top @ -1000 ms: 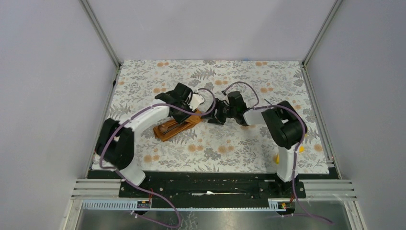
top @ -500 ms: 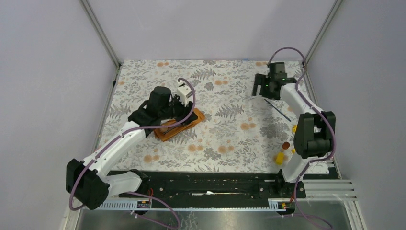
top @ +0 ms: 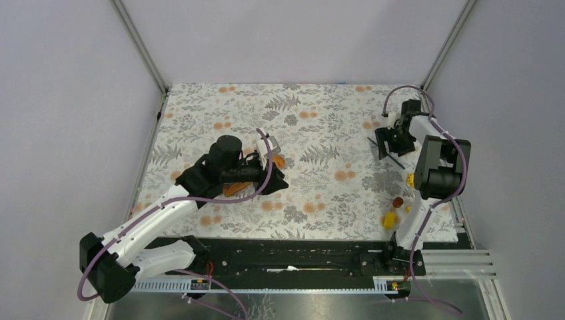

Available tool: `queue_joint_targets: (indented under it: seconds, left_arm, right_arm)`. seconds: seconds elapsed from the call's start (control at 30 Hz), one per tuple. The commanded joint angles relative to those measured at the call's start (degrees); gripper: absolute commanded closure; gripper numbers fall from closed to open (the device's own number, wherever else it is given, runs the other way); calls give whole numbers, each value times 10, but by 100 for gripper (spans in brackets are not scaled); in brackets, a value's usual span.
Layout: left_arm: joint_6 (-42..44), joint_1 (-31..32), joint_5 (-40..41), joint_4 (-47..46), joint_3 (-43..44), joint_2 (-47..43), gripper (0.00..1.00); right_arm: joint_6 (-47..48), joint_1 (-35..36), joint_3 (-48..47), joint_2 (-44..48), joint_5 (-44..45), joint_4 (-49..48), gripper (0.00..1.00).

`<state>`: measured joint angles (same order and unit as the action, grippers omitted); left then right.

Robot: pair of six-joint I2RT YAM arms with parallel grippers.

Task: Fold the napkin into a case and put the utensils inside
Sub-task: Pick up the knife from the corner of the board, then move the knife to the center of the board.

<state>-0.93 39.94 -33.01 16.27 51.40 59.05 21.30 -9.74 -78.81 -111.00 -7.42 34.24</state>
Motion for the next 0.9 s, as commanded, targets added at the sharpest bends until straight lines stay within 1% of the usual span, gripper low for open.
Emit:
queue_joint_targets:
  seconds: [0.0,0.07,0.13,0.23,0.3,0.33,0.37,0.43,0.5,0.53,0.57,0.63,0.73,0.8,0.87]
  left_arm:
    - [30,19,0,2,25,-1,57]
    - [29,20,1,1,26,1,57]
    - [27,21,0,0,26,2,57]
    - [24,21,0,0,28,5,57]
    - [24,21,4,-1,28,6,57]
    - [24,21,8,-2,28,6,58]
    - [24,21,12,-4,28,5,57]
    - [26,20,23,-5,28,5,57]
    - [23,20,53,-5,28,3,58]
    - [15,20,79,-6,28,-1,58]
    - [-8,19,124,-9,27,-7,59]
    - [-56,10,188,-22,14,-26,60]
    - [-128,-21,229,-60,-23,-69,56]
    - [-164,-35,250,-80,-47,-106,55]
    - [-185,-37,291,-88,-64,-143,54]
  right_arm:
    - [60,-3,2,-34,-15,9,24]
    - [66,-7,-1,-50,-22,8,30]
    - [67,-10,-6,-65,-28,10,42]
    - [70,-10,-8,-79,-35,14,57]
    - [68,-10,-6,-82,-38,22,65]
    - [67,-7,-3,-80,-41,28,73]
    - [68,-1,1,-77,-42,37,80]
    - [69,22,13,-63,-36,45,91]
    - [67,56,31,-44,-22,42,99]
    - [72,78,45,-34,-14,39,100]
    - [78,105,59,-23,0,34,100]
    - [110,182,85,-5,10,34,100]
    - [165,299,125,14,6,33,100]
    - [184,360,148,22,-4,21,100]
    - [199,417,167,25,-2,11,100]
